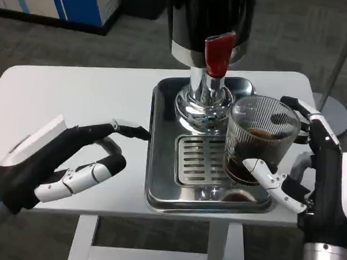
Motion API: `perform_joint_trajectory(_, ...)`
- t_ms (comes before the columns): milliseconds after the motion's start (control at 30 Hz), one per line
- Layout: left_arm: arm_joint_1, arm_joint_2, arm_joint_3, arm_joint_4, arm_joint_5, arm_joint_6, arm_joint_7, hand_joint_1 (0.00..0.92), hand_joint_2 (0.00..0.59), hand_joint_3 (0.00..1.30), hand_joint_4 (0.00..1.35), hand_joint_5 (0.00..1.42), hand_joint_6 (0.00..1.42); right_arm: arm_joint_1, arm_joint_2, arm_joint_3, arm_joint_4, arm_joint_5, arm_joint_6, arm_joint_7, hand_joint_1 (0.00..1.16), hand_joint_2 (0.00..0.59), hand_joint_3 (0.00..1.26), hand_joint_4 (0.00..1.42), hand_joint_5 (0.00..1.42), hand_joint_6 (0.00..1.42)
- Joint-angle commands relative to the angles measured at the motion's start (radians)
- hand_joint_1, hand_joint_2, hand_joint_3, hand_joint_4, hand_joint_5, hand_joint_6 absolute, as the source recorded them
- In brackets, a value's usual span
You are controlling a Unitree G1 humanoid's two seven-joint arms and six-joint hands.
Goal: Grasp the cup under the faucet to collect the drink, then remove the cup.
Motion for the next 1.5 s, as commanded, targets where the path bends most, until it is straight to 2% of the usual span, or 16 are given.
perform_joint_trajectory(33, 0.028, 0.006, 0.004, -0.038, -0.02, 0.009, -0.02, 0.0, 0.226, 0.36, 0.28, 0.25, 0.5, 0.039, 0.004, 0.002, -0.076, 0.0, -0.039, 0.016, 0.73, 0.246, 0.65, 0.86, 1.04, 1.33)
perform_joint_trajectory(233, 0.058, 0.031, 0.008, -0.093, -0.02, -0.008, -0.043, 0.0, 0.207, 0.3, 0.23, 0.22, 0.48, 0.101, -0.001, 0.001, -0.156, 0.012, -0.046, 0.065, 0.74, 0.24, 0.67, 0.87, 1.05, 1.35)
perform_joint_trajectory(667, 0.147, 0.088, 0.048, -0.23, -0.087, -0.027, -0.087, 0.0, 0.194, 0.25, 0.19, 0.19, 0.44, 0.21, -0.006, -0.019, -0.305, 0.051, -0.066, 0.162, 0.74, 0.239, 0.68, 0.88, 1.07, 1.36)
perform_joint_trajectory(933, 0.175, 0.146, 0.055, -0.278, -0.08, -0.115, -0.125, 0.0, 0.182, 0.21, 0.13, 0.15, 0.4, 0.267, -0.005, -0.031, -0.38, 0.079, -0.076, 0.213, 0.75, 0.239, 0.69, 0.89, 1.07, 1.37)
perform_joint_trajectory(1500, 0.201, 0.157, 0.032, -0.351, -0.119, -0.113, -0.144, 0.0, 0.189, 0.2, 0.11, 0.14, 0.36, 0.357, 0.016, -0.029, -0.51, 0.122, -0.082, 0.289, 0.75, 0.239, 0.71, 0.9, 1.09, 1.36)
